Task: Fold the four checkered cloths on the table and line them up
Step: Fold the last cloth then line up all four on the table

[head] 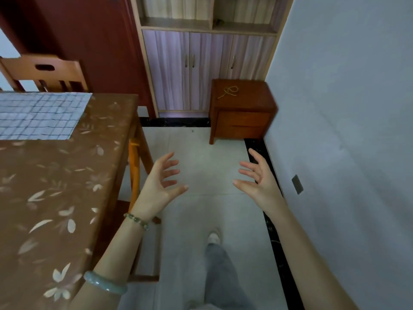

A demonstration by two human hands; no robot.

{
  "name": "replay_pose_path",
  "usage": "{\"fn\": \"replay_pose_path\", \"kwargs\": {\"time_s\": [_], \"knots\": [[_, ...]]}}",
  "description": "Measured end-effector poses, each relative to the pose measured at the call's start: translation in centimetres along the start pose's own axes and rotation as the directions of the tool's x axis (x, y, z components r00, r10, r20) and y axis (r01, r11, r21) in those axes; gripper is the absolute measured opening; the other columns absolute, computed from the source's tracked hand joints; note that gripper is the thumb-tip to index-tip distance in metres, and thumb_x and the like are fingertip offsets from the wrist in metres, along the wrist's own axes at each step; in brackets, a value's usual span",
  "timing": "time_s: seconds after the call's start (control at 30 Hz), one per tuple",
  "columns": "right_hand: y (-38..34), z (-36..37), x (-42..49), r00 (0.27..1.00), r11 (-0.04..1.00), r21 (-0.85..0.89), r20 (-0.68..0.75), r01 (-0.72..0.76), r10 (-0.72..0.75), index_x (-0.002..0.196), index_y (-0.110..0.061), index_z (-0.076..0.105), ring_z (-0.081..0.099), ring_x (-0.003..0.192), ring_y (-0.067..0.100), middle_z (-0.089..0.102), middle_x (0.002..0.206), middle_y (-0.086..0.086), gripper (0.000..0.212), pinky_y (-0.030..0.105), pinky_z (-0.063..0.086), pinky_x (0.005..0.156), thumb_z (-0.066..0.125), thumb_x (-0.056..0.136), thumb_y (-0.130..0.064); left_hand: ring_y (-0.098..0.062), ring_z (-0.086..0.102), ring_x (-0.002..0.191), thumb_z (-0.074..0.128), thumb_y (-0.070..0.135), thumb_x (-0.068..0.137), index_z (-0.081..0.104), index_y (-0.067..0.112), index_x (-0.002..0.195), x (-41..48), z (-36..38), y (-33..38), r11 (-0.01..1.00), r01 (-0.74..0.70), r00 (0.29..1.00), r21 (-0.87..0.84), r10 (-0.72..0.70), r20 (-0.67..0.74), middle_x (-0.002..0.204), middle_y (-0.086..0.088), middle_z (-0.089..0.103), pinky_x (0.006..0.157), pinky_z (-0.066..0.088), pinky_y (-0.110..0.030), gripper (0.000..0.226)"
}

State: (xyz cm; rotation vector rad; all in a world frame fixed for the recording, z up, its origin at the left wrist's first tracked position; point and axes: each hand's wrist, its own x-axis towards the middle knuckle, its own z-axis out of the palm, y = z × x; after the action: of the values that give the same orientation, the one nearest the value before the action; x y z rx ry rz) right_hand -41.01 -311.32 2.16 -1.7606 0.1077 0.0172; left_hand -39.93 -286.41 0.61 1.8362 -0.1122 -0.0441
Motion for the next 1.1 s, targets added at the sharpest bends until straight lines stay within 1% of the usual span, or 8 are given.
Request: {"fn": "replay_pose_path", "kwargs": {"time_s": [0.13,0.3,0.47,0.6,0.7,0.93,1.03,1.1], "knots": [[-0.1,0.4,9.8,0.999,1.0,0.02,0.039,0.023,-0.024,0.145,-0.025,0.031,0.055,0.115,0.014,0.052,0.127,0.006,0.084,0.011,0.051,0.075,0.073,0.077,0.002,-0.011,0.054,0.116,0.077,0.009,0.074,0.034,0.029,0.14,7.8,-0.6,-1.4,1.0,0.028,0.997,-0.006,-0.028,-0.07,0.132,0.003,0.048,0.092,0.051,-0.029,0.081],[-1.0,0.0,22.9,0.993,0.999,0.019,0.108,0.047,-0.049,0.136,-0.038,0.033,0.056,0.115,0.012,0.053,0.125,0.001,0.082,0.017,0.052,0.078,0.075,0.075,-0.001,-0.015,0.053,0.118,0.075,0.007,0.075,0.034,0.024,0.141,19.2,-0.6,-1.8,0.998,0.06,0.99,-0.014,-0.061,-0.127,0.135,-0.002,0.047,0.089,0.051,-0.027,0.08],[-2.6,0.2,34.2,0.983,0.999,0.007,0.179,0.038,-0.038,0.142,-0.03,0.032,0.054,0.117,0.013,0.052,0.129,0.004,0.084,0.011,0.049,0.074,0.074,0.076,-0.001,-0.015,0.053,0.117,0.074,0.005,0.076,0.034,0.028,0.139,28.8,-0.9,-1.7,0.996,0.081,0.978,-0.034,-0.086,-0.192,0.135,-0.002,0.047,0.091,0.051,-0.029,0.078],[-3.5,1.9,41.6,0.969,0.999,0.015,0.245,0.03,-0.033,0.135,-0.036,0.033,0.053,0.119,0.017,0.051,0.13,0.007,0.081,0.01,0.049,0.073,0.073,0.076,0.001,-0.015,0.055,0.115,0.075,0.005,0.075,0.036,0.027,0.137,34.5,-2.8,-2.5,0.995,0.09,0.956,-0.052,-0.101,-0.275,0.133,-0.002,0.048,0.091,0.053,-0.033,0.077],[-3.9,4.0,47.1,0.957,1.0,0.01,0.288,0.029,-0.031,0.136,-0.035,0.033,0.053,0.118,0.017,0.052,0.13,0.007,0.081,0.012,0.05,0.073,0.073,0.076,0.002,-0.017,0.055,0.115,0.075,0.002,0.074,0.037,0.022,0.139,39.2,-4.9,-3.8,0.993,0.106,0.935,-0.057,-0.119,-0.334,0.133,-0.004,0.049,0.091,0.052,-0.036,0.078],[-5.9,10.8,61.6,0.938,0.997,-0.015,0.342,0.073,-0.064,0.142,-0.03,0.032,0.055,0.118,0.013,0.053,0.131,0.004,0.082,0.015,0.052,0.079,0.074,0.077,-0.002,-0.007,0.054,0.115,0.075,0.003,0.076,0.035,0.025,0.141,52.5,-10.8,-6.8,0.994,0.088,0.916,-0.066,-0.106,-0.386,0.132,0.003,0.048,0.086,0.052,-0.02,0.08],[-7.5,14.1,67.6,0.93,0.997,-0.018,0.363,0.069,-0.058,0.145,-0.028,0.03,0.054,0.118,0.01,0.053,0.131,0.001,0.084,0.011,0.05,0.076,0.074,0.077,-0.004,0.0,0.055,0.111,0.076,0.008,0.076,0.034,0.027,0.141,58.1,-14.4,-7.9,0.992,0.107,0.911,-0.067,-0.125,-0.394,0.131,0.007,0.048,0.086,0.052,-0.019,0.08],[-8.7,16.3,71.4,0.927,0.998,-0.008,0.371,0.069,-0.061,0.144,-0.027,0.03,0.054,0.118,0.01,0.053,0.13,0.001,0.084,0.009,0.049,0.074,0.074,0.077,-0.002,0.0,0.055,0.111,0.076,0.011,0.075,0.033,0.029,0.141,61.7,-16.8,-8.3,0.99,0.119,0.908,-0.073,-0.138,-0.397,0.132,0.008,0.048,0.086,0.053,-0.02,0.081]]}}
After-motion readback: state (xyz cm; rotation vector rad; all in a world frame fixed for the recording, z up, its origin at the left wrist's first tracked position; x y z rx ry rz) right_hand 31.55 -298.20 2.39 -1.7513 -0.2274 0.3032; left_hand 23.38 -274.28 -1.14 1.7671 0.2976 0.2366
